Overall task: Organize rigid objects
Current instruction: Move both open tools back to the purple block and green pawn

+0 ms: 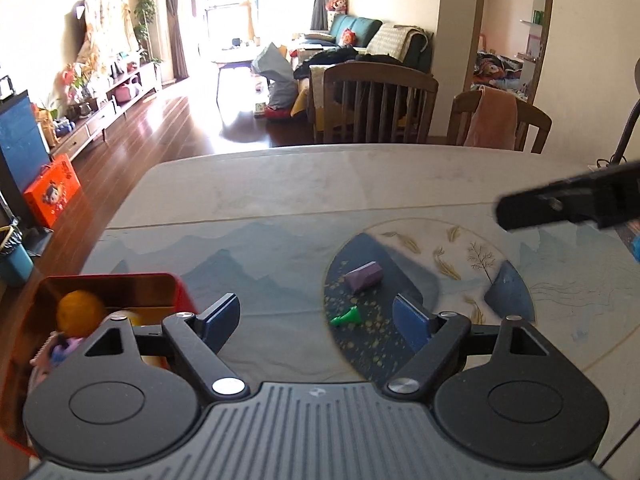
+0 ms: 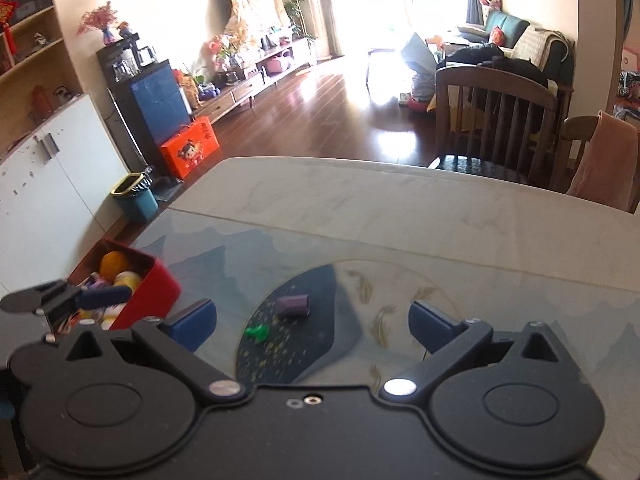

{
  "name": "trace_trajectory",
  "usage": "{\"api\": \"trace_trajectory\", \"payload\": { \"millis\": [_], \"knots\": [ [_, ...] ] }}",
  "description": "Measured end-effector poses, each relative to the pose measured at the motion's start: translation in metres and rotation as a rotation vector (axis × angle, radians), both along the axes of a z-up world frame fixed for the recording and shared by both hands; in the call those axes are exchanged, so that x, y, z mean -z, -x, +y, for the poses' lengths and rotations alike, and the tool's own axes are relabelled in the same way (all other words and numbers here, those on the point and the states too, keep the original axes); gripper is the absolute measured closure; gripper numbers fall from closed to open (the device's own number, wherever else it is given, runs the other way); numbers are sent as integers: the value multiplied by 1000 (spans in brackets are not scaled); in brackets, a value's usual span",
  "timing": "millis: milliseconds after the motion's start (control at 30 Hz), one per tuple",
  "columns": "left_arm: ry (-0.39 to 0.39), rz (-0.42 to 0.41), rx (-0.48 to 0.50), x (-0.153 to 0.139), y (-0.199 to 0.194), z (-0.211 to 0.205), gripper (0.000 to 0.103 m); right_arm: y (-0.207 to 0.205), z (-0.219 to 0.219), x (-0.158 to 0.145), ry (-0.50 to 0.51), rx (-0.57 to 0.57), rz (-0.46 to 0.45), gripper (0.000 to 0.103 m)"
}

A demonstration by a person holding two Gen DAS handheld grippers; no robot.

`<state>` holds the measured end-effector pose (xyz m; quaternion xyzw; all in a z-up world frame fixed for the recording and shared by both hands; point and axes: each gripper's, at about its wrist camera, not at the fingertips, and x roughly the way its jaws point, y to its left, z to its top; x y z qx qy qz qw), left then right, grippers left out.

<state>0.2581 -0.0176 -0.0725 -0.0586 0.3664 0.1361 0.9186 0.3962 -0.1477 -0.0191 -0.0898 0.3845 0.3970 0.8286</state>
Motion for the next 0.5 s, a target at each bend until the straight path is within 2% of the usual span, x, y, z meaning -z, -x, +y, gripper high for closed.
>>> {"api": "trace_trajectory", "payload": {
  "millis": [200, 333, 500],
  "knots": [
    [26, 49, -9, 33, -22, 2, 19, -25, 33, 27, 36, -6, 43, 1],
    [28, 44, -34, 49, -29, 5, 19, -32, 55, 49, 68, -47, 65, 1],
    [33, 53, -43, 65, -40, 8, 19, -40, 76, 74, 108, -62, 101, 6]
  ]
}}
